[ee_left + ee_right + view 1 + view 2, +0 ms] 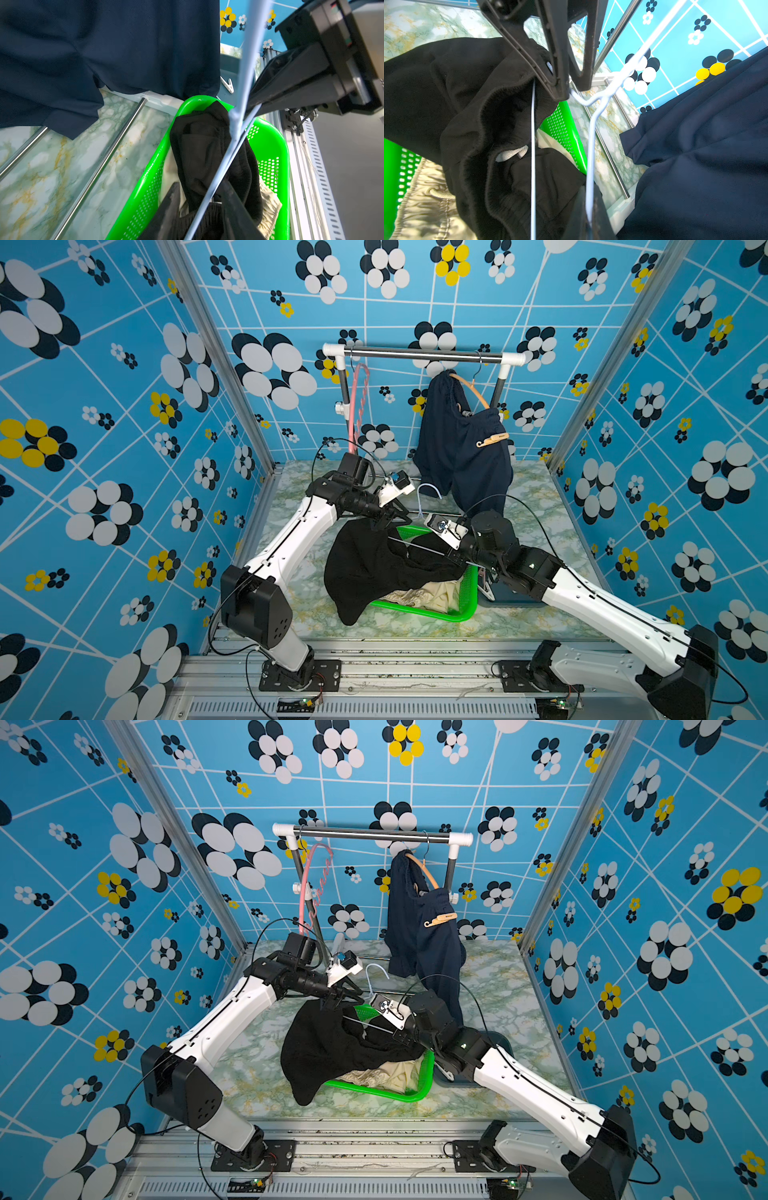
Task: Remove the clothespins securing shorts to the hanger
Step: Remove the shorts from the hanger.
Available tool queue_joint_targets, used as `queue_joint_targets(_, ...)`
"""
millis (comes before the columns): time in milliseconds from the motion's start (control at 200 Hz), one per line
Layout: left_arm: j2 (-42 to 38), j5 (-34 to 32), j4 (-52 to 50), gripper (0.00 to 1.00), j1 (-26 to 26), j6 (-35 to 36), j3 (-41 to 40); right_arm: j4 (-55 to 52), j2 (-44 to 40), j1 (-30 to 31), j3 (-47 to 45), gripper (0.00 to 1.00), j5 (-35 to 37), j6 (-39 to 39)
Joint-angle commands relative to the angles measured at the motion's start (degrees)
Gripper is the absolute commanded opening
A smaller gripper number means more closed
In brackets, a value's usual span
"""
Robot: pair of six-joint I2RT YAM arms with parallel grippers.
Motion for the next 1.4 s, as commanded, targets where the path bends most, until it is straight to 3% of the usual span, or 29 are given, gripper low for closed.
queue_joint_targets(0, 1.08, 1.20, -6.50, 0.36, 1.70, 3.93, 1.30, 0.82, -1.58, 0.15, 1.74, 0.00, 0.18, -0.24)
queue_joint_targets(250, 1.18, 2.39, -8.16, 0.29, 3.44, 6.06, 0.30, 1.00, -1.51, 0.15, 1.70, 0.00, 0.36, -0.33)
queue_joint_targets(575, -0.03, 3.26, -7.59, 0.01, 3.90, 7.18, 1.07, 0.95, -1.36, 0.15, 1.93, 0.00, 0.10, -0.30)
queue_joint_targets(720, -2.92, 2.62, -0.55, 0.00, 3.49, 5.02, -1.30, 0.82, -1.94, 0.15, 2.53, 0.00, 1.10, -0.68)
queue_joint_targets(840, -6.85, 0.03, 11.78, 0.00, 2.39, 1.43, -6.23, 0.84, -3.04, 0.12, 3.35, 0.00, 2.98, -0.97)
queue_joint_targets(1035, -10.63, -7.71, 31.61, 0.00, -0.28, -5.39, -12.99, -0.72, -3.66, 0.21, 6.83, 0.11, 7.04, -1.53)
queue_joint_targets(1255, -11.53, -20.55, 32.74, 0.00, -6.52, 0.35, -12.40, -2.37, -5.48, 0.20, 8.49, 0.37, 11.76, -0.49)
queue_joint_targets(1394, -14.30, -26.72, 34.70, 0.00, -7.92, 0.60, -14.46, -3.34, -8.54, 0.23, 8.67, 0.53, 11.02, 2.98)
